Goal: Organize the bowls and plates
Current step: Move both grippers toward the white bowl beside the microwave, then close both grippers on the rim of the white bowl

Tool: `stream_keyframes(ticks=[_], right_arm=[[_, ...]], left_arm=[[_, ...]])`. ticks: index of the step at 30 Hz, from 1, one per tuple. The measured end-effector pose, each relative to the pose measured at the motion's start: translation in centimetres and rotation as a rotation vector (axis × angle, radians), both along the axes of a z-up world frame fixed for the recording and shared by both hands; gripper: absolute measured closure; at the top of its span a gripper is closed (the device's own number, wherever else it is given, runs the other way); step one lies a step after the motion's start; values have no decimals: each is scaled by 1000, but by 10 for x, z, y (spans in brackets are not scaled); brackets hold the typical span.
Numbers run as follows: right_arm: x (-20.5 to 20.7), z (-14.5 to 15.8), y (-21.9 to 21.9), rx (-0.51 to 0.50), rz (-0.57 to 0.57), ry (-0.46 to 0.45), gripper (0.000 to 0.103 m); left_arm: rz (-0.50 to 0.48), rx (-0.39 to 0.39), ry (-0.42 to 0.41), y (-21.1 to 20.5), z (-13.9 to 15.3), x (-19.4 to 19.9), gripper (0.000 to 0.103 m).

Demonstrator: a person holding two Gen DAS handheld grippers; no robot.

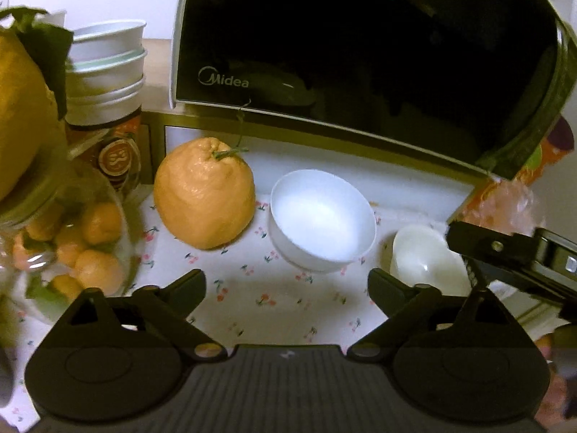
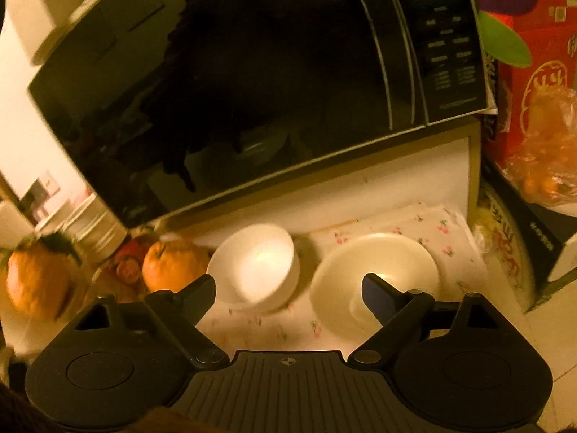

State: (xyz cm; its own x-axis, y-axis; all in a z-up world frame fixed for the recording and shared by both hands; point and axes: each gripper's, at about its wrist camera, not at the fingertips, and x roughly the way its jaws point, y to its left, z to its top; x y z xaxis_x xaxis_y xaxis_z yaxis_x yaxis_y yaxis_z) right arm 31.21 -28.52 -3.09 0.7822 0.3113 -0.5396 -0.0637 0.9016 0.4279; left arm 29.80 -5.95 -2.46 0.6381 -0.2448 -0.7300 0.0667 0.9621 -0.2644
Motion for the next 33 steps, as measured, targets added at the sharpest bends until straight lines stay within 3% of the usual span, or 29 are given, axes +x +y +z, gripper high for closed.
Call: stream_keyframes(ticks=[5, 10, 15, 18, 28, 33], right_arm=[[24, -10, 8, 4, 6, -10, 13], [41, -22, 14, 14, 11, -19, 18], [58, -31, 20, 14, 21, -8, 48], [65, -38, 21, 16, 13, 5, 59], [80, -53, 25, -9, 1, 37, 79], [78, -53, 32, -38, 17, 36, 88]], left_arm=[[12, -64, -6, 1, -9, 13, 21], [17, -92, -7, 4, -21, 23, 40], [18, -121, -2, 6, -31, 30, 55], [9, -142, -14, 7, -34, 32, 59], [4, -156, -39, 3, -41, 39, 79], [10, -145, -45, 3, -43, 41, 83]])
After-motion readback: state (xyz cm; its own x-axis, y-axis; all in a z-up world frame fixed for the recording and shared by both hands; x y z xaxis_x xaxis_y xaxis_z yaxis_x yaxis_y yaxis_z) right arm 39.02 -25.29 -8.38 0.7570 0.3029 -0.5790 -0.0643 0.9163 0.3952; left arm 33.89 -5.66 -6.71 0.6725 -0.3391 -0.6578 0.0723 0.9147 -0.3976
